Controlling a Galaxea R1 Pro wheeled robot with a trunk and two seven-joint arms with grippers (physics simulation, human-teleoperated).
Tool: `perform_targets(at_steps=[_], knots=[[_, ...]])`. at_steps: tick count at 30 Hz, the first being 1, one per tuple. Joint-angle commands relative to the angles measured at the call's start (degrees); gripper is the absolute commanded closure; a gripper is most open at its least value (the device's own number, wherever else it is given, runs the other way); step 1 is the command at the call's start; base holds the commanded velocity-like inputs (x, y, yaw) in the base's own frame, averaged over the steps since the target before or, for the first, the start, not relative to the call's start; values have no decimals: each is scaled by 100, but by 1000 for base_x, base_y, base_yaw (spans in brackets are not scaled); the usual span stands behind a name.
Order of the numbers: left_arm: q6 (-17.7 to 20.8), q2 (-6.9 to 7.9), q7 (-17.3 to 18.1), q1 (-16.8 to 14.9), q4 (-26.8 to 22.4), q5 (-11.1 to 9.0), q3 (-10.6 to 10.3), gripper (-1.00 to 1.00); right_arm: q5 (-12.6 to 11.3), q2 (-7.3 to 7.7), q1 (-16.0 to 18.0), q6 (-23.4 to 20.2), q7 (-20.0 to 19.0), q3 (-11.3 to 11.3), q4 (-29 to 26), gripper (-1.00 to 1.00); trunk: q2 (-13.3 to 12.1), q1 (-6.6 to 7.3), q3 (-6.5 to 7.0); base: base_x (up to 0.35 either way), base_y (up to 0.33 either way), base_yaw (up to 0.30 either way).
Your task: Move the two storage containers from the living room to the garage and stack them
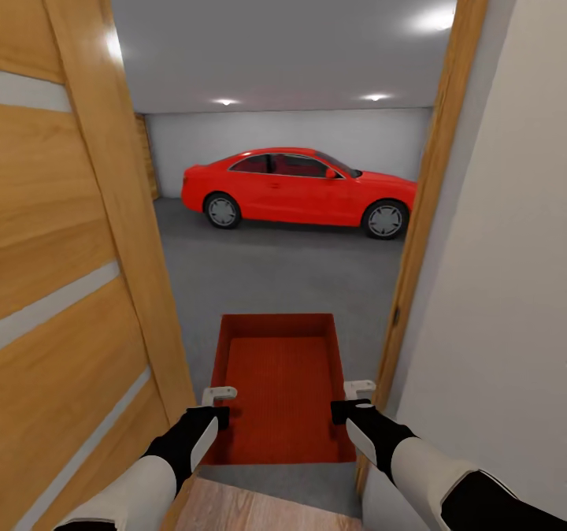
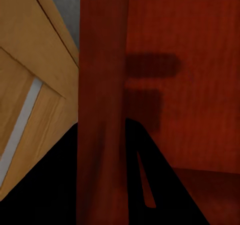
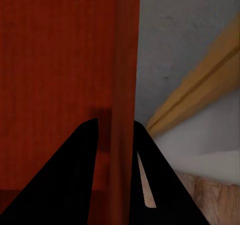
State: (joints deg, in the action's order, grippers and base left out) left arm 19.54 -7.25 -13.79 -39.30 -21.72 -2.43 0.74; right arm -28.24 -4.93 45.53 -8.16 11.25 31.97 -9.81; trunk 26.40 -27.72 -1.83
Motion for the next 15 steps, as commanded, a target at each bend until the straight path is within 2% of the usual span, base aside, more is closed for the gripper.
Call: perform_targets(at_steps=[1, 10, 15], knots=[[23, 188, -35, 1, 10, -135, -48, 100, 21, 27, 9, 174, 36, 54, -30, 100, 13, -4, -13, 110, 187, -20], [22, 188, -35, 1, 10, -135, -48, 100, 22, 27, 9, 174, 36, 54, -30, 100, 13, -4, -13, 109, 182, -3], [15, 188, -36, 1, 10, -135, -52, 100, 24, 27, 9, 174, 36, 54, -30, 100, 13, -4, -13, 44, 47, 0]])
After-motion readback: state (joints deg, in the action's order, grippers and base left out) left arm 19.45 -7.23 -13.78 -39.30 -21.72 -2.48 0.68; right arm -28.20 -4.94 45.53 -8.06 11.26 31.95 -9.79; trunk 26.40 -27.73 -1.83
